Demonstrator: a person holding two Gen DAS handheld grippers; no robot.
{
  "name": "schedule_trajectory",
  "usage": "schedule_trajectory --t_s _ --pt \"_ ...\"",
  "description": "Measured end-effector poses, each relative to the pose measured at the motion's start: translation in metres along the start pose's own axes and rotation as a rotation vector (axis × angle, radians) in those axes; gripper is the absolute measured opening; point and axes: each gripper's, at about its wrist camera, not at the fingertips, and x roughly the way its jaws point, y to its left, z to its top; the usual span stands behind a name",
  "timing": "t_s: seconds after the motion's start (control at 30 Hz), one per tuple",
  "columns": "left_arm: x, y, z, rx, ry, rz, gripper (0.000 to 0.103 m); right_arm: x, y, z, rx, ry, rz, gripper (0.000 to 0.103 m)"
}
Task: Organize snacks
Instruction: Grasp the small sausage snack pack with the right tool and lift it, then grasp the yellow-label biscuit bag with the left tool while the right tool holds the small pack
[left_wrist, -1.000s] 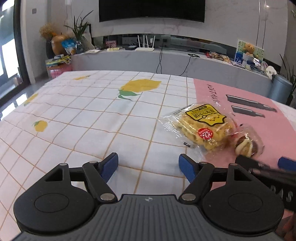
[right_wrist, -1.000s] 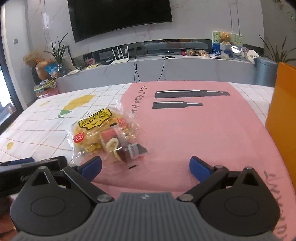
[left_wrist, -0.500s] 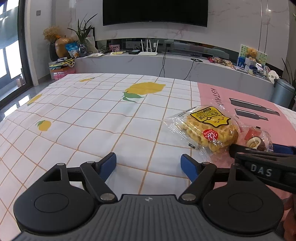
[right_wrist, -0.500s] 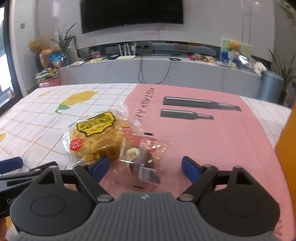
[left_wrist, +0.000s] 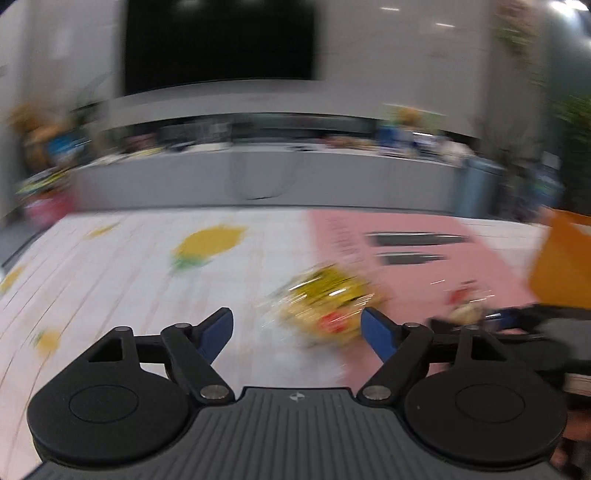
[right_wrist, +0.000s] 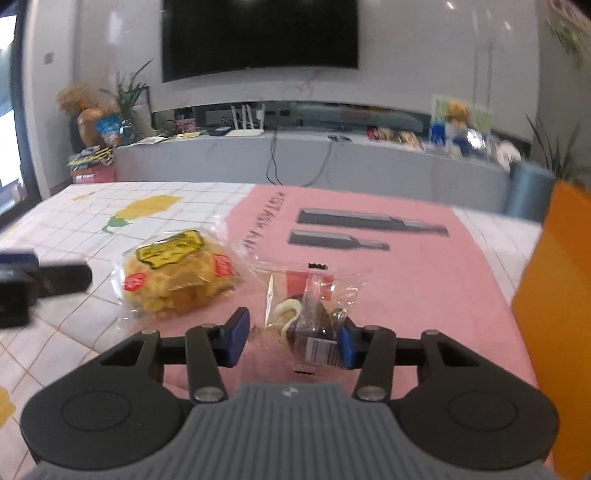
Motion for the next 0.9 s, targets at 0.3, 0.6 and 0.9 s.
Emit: schedule_trajectory --t_s 0.3,0.6,0.9 --pt "0.056 -0.021 0.031 0.317 0.066 -0.124 0.101 -0.005 -0.037 -0.006 0.207 -0.034 0.139 0.047" --pt "0.110 -0.015 0.025 0.291 0.216 -0.186 0.103 -0.003 -0.045 -0.006 0.256 -0.034 0.165 0.047" --pt "0.127 -0.023 0.021 0.257 0.199 -0.127 0.103 -0.001 -0.051 -0.008 0.288 -0.030 0.167 0.047"
